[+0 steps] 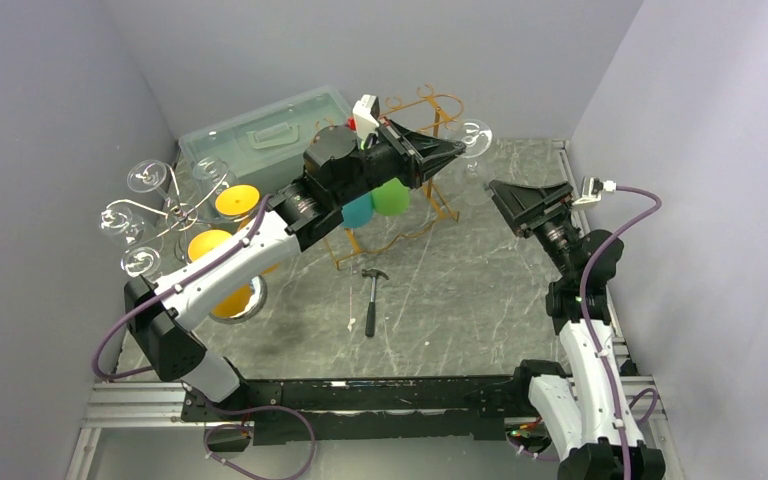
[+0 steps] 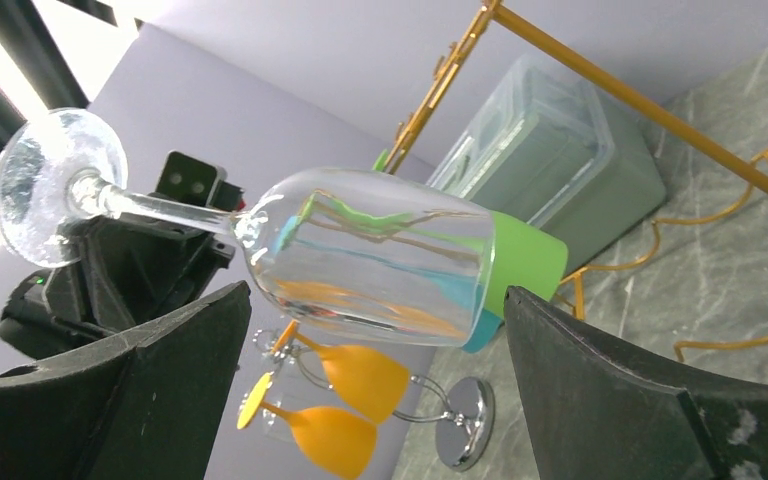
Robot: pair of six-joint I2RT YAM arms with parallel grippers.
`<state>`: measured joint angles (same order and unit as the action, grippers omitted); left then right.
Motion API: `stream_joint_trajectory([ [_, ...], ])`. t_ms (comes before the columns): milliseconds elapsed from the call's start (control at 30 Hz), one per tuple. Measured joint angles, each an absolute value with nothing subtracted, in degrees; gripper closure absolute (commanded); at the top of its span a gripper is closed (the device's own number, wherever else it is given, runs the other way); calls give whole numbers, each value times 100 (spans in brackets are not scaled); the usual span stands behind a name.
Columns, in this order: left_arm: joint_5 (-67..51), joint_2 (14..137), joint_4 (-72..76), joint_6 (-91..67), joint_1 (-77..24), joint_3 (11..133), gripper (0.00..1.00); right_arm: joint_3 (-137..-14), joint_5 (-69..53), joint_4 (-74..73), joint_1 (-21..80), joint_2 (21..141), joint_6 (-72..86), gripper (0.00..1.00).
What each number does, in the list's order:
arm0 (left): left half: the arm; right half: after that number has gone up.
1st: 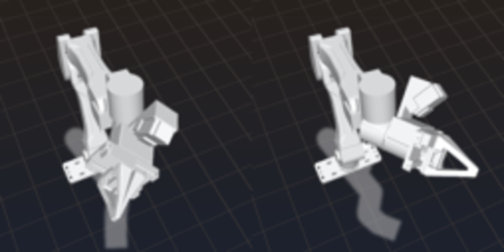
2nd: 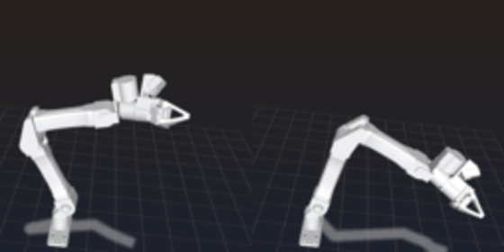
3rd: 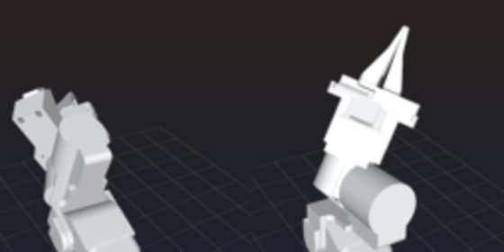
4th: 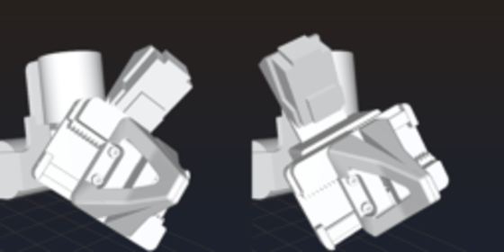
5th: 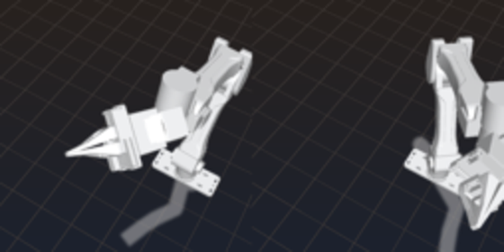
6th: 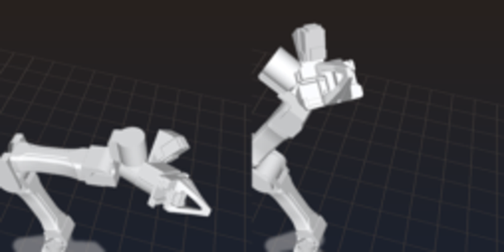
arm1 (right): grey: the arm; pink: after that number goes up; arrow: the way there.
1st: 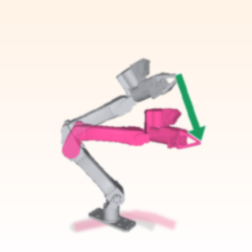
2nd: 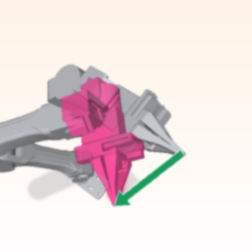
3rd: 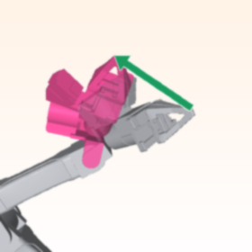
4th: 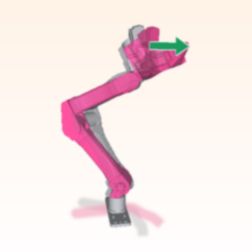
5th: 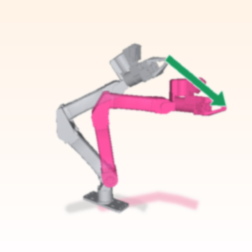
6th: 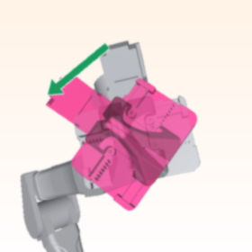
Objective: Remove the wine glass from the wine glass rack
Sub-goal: Place the wine glass at the center of the board.
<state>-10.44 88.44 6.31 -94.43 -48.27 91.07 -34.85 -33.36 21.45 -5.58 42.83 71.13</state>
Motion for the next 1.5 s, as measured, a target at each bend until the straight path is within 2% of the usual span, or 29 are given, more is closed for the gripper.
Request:
stream_joint_trajectory([
  [700, -873, 8888, 1225, -9885, -4858, 9164, 100, -2982, -3378, 5214, -598, 4932, 8635, 1],
  [1067, -834, 8842, 1529, -10516, -4858, 9164, 100, -2982, -3461, 6711, -607, 5266, 9179, 6],
  [1300, -882, 8774, 1564, -10940, -4858, 9164, 100, -2985, -3463, 7382, -600, 5328, 9310, 16],
  [1500, -884, 8696, 1566, -11133, -4873, 9164, 100, -3083, -3463, 7647, -576, 5408, 9314, 33],
])
